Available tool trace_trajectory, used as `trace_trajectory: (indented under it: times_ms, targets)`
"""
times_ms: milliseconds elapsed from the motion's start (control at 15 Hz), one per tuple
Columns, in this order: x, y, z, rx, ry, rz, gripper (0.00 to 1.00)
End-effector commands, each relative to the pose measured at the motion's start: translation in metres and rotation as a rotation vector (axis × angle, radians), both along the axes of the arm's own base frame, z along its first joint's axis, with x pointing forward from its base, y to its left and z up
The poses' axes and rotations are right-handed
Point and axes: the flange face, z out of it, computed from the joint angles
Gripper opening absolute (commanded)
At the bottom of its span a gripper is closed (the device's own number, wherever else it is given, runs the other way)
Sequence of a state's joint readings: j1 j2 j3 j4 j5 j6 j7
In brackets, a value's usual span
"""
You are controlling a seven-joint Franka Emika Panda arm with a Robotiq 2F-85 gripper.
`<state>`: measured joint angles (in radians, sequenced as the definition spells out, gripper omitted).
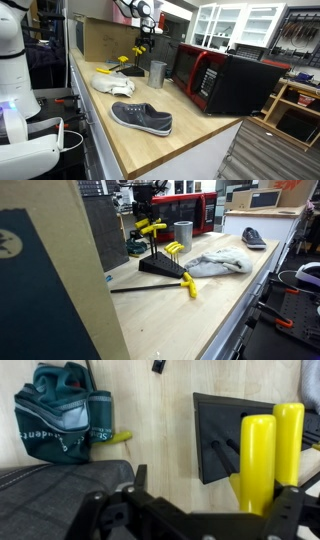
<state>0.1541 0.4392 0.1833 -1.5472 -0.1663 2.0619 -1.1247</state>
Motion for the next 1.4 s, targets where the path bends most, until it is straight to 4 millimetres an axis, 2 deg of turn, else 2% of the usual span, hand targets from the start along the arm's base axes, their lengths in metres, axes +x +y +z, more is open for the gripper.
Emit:
trace_trajectory:
  times_ms: [0, 333, 600, 1067, 1333]
  targets:
    - [-0.013, 0.0, -0.002, -0.05, -0.033, -0.023, 1.0]
    - [-0.022, 0.005, 0.002, -0.066, -0.009, 0.126, 1.0]
    - [-0.02, -0.003, 0.007, -0.125, -0.015, 0.22, 1.0]
    - [-0.022, -0.038, 0.017, -0.294, -0.054, 0.228, 1.0]
    - [-0.021, -0.055, 0.038, -0.249, -0.063, 0.19, 1.0]
